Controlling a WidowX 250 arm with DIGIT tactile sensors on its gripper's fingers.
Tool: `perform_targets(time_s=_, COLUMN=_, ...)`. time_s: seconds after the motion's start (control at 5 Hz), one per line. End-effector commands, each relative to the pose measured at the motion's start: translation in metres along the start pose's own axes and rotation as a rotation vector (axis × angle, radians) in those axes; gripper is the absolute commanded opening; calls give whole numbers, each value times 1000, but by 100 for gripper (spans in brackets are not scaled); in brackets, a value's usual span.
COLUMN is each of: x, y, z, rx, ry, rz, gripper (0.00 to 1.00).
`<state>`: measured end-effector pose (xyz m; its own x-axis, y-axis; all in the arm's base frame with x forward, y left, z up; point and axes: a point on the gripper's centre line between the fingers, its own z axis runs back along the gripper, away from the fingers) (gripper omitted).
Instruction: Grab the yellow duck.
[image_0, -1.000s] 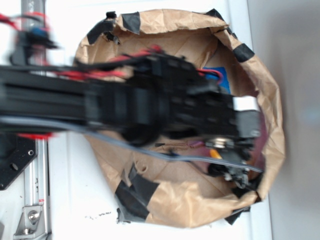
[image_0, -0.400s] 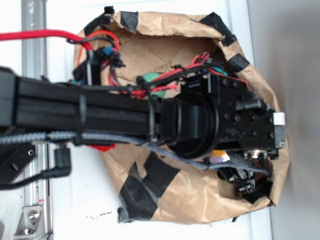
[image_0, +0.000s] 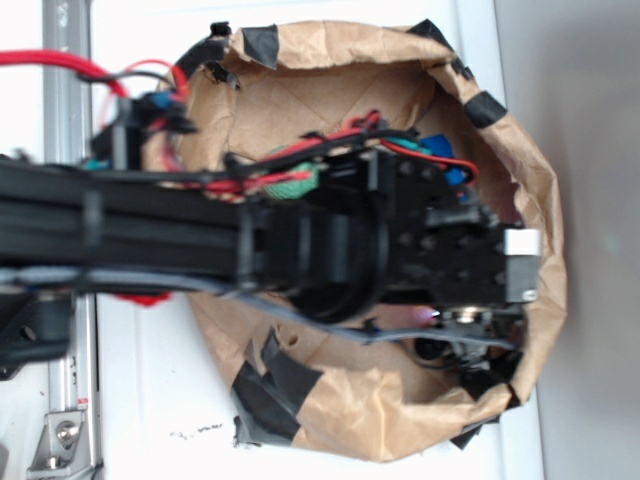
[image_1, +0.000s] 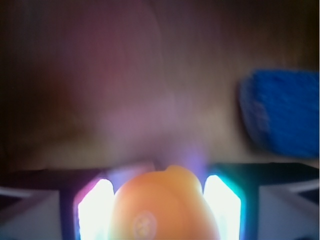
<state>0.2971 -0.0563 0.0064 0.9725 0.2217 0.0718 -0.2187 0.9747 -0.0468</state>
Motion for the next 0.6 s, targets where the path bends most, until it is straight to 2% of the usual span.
perform_targets(time_s=0.0, x=-24, y=33, z=87, rx=-124, ry=-224, rz=30, gripper=0)
perform_targets(time_s=0.2, x=-19, y=33, z=132, rx=-125, ry=-228, rz=-5, gripper=0)
perform_targets(time_s=0.4, x=-2, y=39, z=136, rx=-101, ry=-216, rz=-2, gripper=0)
